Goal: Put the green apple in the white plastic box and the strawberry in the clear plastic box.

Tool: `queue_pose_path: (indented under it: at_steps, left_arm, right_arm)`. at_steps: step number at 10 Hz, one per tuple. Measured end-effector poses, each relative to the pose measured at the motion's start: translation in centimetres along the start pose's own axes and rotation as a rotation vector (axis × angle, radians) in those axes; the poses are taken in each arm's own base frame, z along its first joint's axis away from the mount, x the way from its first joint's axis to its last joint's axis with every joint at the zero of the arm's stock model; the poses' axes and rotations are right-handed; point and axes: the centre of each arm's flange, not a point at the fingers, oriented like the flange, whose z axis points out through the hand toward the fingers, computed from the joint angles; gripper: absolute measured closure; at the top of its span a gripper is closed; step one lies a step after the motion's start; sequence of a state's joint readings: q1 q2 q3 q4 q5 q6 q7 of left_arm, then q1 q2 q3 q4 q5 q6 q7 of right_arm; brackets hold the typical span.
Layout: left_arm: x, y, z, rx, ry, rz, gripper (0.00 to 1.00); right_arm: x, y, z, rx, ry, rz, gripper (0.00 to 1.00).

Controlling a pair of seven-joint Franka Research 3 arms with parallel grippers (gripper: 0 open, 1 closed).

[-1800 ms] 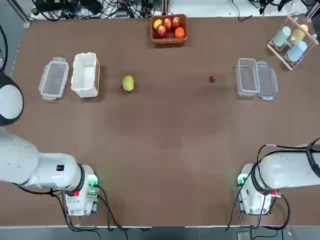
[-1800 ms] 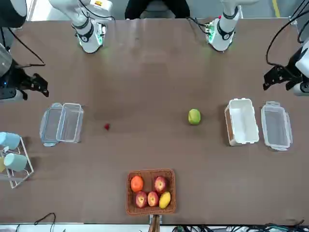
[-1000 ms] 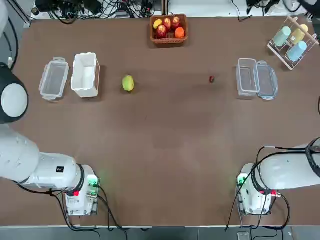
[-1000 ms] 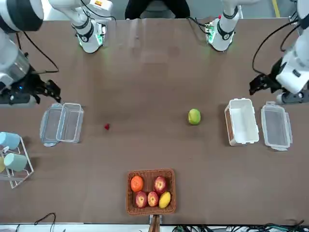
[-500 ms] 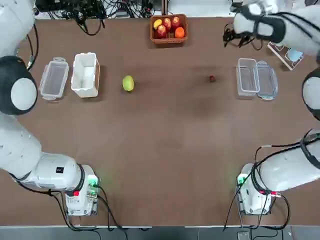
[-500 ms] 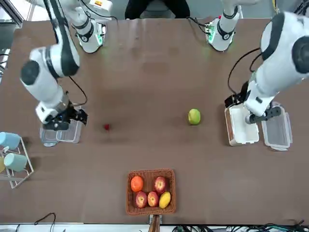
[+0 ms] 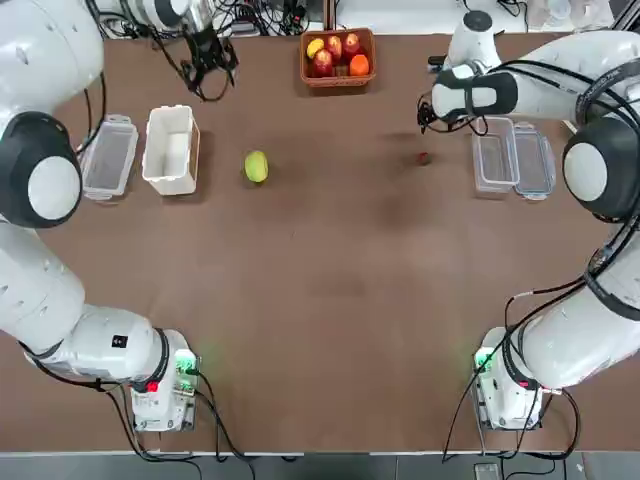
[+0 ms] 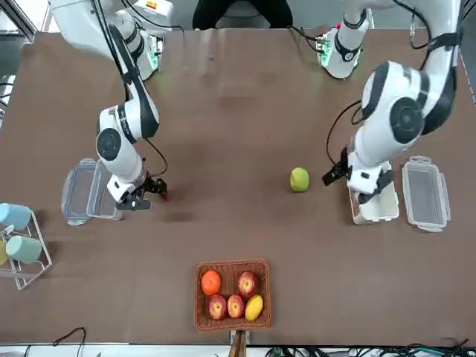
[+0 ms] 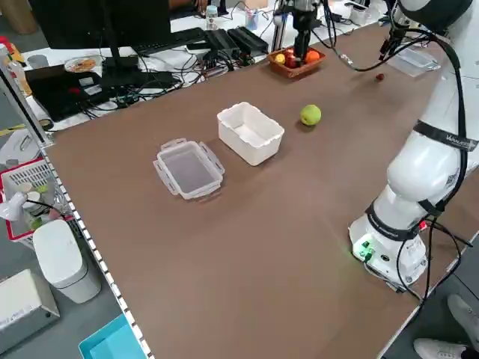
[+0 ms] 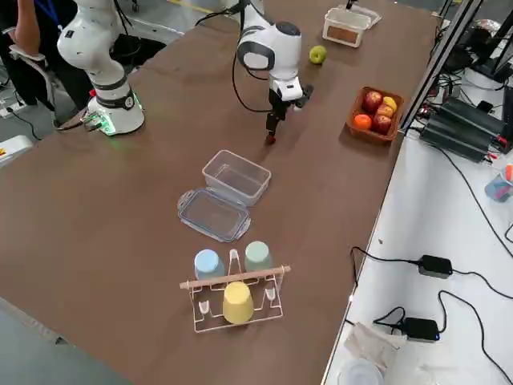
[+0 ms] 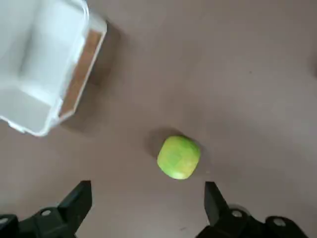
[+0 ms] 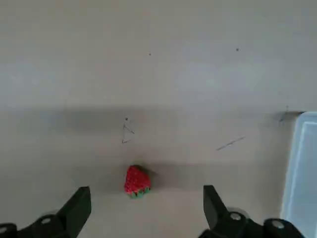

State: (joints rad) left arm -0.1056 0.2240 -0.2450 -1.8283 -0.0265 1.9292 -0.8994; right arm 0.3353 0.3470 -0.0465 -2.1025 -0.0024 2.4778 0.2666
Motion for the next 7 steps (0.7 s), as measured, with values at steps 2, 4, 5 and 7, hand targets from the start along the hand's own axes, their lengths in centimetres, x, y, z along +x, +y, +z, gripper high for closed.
queue_pose_path:
  at_steps: [2,4,5,7]
  left_arm:
    - [-1.4,0.7,4.0,-0.042,0.027,-0.099,0.00]
    - [-2.8,1.0,7.9,-0.072,0.042,-0.156,0.00]
    - [-3.7,1.6,10.2,-0.073,0.035,-0.165,0.00]
    - [-4.7,3.1,14.8,-0.063,0.022,-0.224,0.00]
  right_arm:
    - [-1.4,-0.5,1.8,0.007,0.025,-0.015,0.00]
    - [-2.7,-1.0,3.7,0.010,0.035,-0.030,0.00]
    - [-2.9,-1.2,4.4,0.010,0.037,-0.034,0.00]
    - [-3.2,-1.5,5.6,0.010,0.039,-0.041,0.00]
